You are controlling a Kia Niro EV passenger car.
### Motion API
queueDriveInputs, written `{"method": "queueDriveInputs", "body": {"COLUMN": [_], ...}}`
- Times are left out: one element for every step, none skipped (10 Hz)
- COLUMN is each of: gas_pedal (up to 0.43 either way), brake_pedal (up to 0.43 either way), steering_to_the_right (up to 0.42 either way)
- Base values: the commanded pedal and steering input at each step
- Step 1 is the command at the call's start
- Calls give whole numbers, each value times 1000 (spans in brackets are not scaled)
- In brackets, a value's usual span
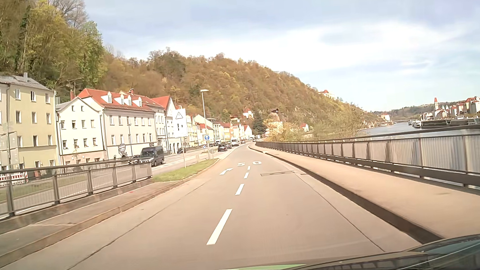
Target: Follow the waypoints while adhering to traffic rules and regulations
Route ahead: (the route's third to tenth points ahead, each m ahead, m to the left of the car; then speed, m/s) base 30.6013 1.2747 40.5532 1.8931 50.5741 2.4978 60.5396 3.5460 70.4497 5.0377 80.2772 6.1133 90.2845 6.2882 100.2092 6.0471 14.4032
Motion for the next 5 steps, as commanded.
{"method": "queueDriveInputs", "body": {"gas_pedal": [28,28,39,47,47], "brake_pedal": [0,0,0,0,0], "steering_to_the_right": [-3,-4,-4,-6,-9]}}
